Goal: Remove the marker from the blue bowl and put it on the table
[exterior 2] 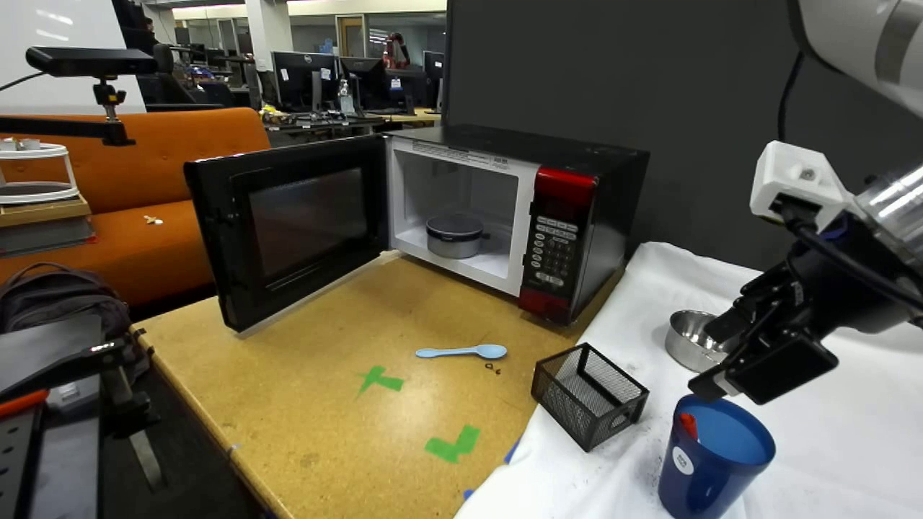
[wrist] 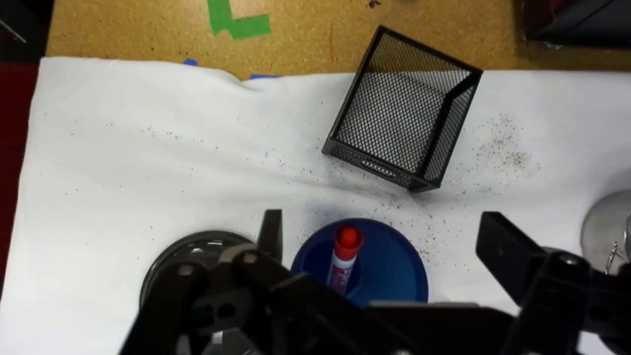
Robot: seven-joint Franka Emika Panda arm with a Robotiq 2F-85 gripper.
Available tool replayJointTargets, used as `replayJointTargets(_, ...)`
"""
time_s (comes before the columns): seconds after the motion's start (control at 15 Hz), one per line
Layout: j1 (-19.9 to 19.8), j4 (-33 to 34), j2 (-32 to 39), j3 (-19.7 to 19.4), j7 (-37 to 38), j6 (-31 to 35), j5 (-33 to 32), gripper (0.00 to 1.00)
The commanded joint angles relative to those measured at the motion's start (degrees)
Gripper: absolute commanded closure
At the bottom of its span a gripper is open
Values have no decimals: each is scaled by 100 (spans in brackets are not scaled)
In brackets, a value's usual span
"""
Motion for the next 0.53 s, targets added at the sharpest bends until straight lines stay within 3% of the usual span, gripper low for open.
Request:
replayJointTargets(0.0, -66, 610, 373, 10, -131, -39, -415, 0)
replayJointTargets(0.47, -212, 1082, 823, 96, -464, -369, -850, 0)
